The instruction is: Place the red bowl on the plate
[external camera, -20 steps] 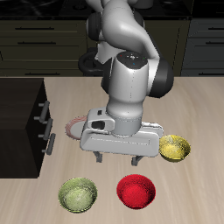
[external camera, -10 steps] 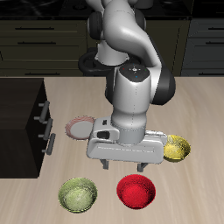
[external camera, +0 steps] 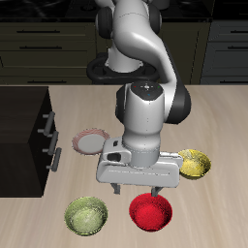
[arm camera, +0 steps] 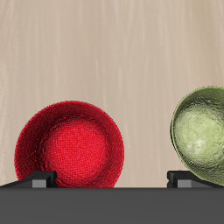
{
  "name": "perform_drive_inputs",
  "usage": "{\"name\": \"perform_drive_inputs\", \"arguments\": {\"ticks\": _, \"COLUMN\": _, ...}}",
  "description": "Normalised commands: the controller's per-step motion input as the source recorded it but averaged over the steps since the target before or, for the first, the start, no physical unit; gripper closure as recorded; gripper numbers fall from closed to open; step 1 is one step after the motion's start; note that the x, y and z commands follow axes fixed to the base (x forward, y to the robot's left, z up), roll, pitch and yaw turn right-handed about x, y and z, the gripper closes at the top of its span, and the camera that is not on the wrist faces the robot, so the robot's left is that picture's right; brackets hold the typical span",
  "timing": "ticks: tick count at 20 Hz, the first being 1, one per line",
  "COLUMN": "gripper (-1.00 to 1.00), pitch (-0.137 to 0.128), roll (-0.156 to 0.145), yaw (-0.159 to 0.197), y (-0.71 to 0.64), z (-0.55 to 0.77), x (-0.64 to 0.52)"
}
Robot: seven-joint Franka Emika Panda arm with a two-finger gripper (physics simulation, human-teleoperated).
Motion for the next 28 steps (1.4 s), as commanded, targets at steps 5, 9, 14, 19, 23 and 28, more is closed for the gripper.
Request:
{"name": "perform_drive_inputs", "arguments": {"ticks": 5, "gripper": -1.0, "pitch": 0.04, "roll": -0.007, "yaw": -0.004, "y": -0.06, "z": -0.29, "x": 0.06}}
{"name": "perform_drive_inputs", "arguments": {"ticks": 9, "gripper": -1.0, "pitch": 0.081, "roll": 0.01, "yaw": -0.039, "y": 0.05, "z": -0.36, "x": -0.01}}
{"name": "perform_drive_inputs", "arguments": {"ticks": 14, "gripper": -1.0, "pitch": 0.033, "roll": 0.036, "yaw": -0.023, "y": 0.09, "z": -0.15, "x": 0.0}}
{"name": "perform_drive_inputs", "arguments": {"ticks": 19, "gripper": -1.0, "pitch": 0.016, "roll": 0.036, "yaw": -0.039, "y": 0.03, "z": -0.08, "x": 0.0}}
{"name": "perform_drive_inputs", "arguments": {"ticks": 23, "gripper": 1.0, "pitch": 0.043, "roll": 0.087, "yaw": -0.069, "y": 0.06, "z": -0.12, "x": -0.02}}
{"name": "perform_drive_inputs", "arguments": {"ticks": 28, "gripper": 1.0, "pitch": 0.0, "roll": 0.016, "yaw": -0.005, "y": -0.03, "z": 0.0, "x": 0.01}}
